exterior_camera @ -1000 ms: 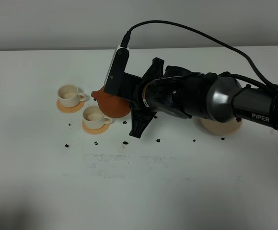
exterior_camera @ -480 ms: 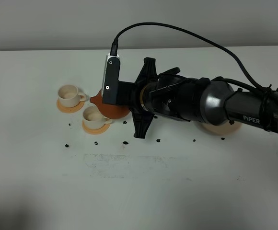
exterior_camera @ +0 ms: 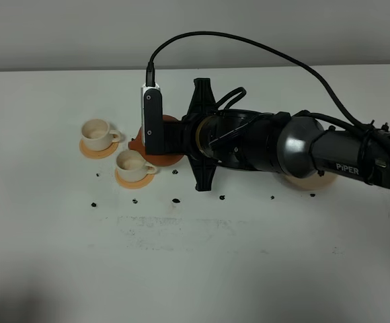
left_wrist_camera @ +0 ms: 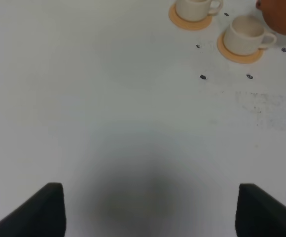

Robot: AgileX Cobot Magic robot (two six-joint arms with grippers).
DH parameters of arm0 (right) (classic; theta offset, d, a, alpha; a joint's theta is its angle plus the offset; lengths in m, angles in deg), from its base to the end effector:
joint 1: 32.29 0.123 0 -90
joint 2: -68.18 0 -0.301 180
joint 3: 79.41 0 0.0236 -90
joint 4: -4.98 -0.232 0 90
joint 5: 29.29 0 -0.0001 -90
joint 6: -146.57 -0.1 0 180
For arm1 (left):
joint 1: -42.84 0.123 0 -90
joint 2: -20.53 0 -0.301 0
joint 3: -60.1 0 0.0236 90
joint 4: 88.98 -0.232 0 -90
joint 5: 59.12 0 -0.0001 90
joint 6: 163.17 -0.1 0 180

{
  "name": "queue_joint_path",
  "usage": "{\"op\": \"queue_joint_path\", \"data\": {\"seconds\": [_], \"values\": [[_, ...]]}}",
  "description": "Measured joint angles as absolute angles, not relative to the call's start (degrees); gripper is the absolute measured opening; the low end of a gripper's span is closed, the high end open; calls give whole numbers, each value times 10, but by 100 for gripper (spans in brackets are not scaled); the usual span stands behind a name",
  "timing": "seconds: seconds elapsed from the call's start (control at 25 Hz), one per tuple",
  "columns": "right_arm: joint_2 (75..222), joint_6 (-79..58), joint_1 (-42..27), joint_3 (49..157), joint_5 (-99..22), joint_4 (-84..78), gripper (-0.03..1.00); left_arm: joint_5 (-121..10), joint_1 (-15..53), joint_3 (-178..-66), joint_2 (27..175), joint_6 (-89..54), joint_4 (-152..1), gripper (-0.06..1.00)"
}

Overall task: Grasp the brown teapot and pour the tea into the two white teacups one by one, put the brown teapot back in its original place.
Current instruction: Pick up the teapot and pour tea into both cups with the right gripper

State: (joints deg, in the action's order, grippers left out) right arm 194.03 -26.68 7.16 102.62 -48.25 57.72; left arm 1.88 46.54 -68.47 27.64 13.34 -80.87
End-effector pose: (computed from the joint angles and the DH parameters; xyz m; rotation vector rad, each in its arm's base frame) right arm 0.3637 0.2657 0.1884 -1.7012 1.6648 -0.4645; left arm -0.0258 -0.0140 0.2528 -0.0001 2.0792 -0.0943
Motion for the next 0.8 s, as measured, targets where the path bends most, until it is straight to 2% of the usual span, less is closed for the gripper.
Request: {"op": "queue_joint_path", "data": {"seconds": [0.8], "values": [[1942,-270,72,1026,-477,705,9,19,465,-685,276,133,-809,67]]}}
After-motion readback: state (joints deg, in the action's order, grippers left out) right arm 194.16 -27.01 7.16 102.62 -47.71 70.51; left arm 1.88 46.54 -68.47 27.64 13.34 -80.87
